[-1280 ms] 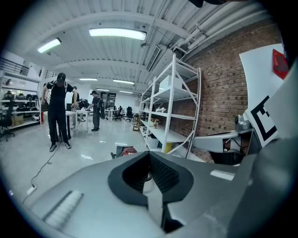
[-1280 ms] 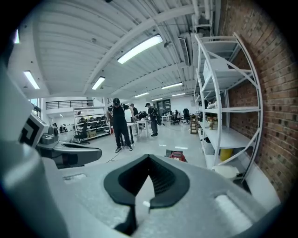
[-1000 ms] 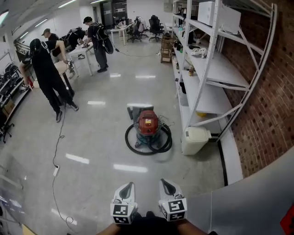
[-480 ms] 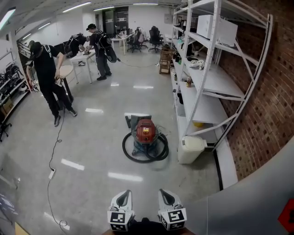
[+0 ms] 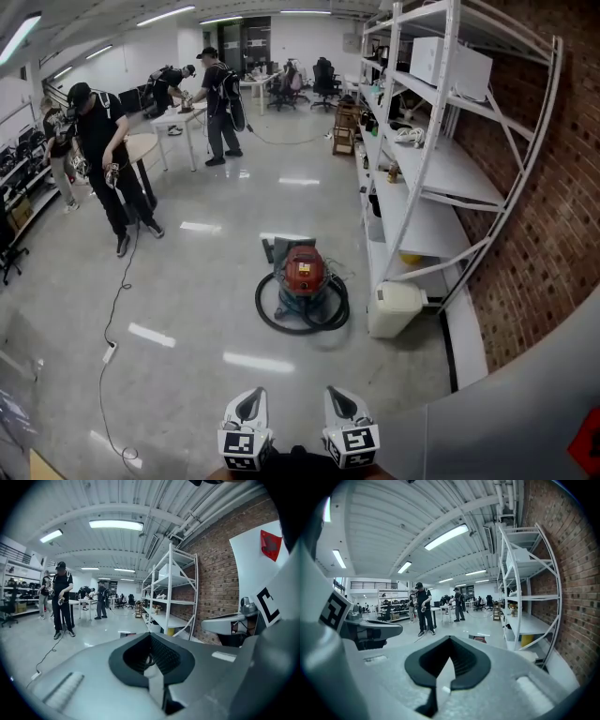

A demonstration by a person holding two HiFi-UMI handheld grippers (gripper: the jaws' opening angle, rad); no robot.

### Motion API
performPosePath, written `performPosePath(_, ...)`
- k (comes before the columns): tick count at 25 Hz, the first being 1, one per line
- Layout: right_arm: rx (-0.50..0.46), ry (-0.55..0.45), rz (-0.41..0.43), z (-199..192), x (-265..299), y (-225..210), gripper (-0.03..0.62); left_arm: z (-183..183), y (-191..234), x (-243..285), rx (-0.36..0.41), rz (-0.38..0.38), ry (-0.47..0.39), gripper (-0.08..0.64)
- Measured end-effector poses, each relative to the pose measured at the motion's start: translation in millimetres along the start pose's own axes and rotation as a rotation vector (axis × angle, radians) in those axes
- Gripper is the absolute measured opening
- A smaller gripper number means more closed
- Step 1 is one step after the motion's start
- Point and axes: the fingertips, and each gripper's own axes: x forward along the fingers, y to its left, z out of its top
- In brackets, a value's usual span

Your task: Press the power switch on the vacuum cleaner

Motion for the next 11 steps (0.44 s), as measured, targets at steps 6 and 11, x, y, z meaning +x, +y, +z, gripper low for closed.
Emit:
performPosePath(6, 0.015, 0.021, -0.021, -1.2, 8.8, -7.7, -0.009, -1.7, 17.3, -0.1, -0.034, 0.056, -0.004, 0.014)
performPosePath(11, 0.005, 0.005, -0.007, 2.8, 10.1, -4.2, -0.009, -5.1, 24.0, -1.5, -0.063, 0.062, -0.006, 0.014)
